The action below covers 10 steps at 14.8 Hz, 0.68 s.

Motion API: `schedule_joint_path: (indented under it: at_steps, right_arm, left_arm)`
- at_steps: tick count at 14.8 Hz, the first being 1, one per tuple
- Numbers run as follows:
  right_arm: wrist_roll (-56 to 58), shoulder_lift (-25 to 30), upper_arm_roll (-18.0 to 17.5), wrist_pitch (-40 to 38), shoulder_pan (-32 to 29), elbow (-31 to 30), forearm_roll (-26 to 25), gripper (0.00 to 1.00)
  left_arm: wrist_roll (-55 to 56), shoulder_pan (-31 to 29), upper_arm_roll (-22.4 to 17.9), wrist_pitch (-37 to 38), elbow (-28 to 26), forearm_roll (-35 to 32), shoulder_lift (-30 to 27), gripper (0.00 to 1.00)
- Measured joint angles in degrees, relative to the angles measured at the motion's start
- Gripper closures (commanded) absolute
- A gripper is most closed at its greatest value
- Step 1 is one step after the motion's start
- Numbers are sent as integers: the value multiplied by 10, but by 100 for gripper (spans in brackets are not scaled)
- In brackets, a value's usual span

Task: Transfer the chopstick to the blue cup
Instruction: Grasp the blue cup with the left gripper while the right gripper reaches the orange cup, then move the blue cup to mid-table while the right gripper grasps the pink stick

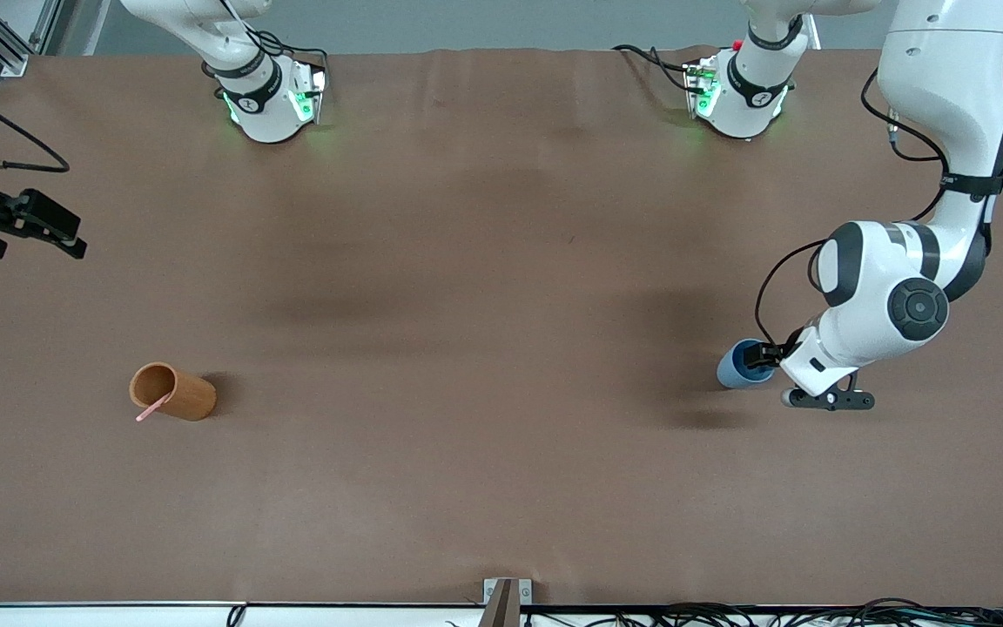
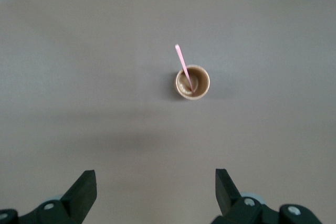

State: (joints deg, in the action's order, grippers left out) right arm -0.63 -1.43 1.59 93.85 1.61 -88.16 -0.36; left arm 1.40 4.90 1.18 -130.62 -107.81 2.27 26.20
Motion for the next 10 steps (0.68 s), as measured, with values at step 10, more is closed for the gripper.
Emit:
schedule_joint_path:
  at_steps: [10]
  right_arm:
    - [7,-234,22,119,-1,111,-1,24]
  left_arm:
    - [-2,3,3,-18,7,2,9,100]
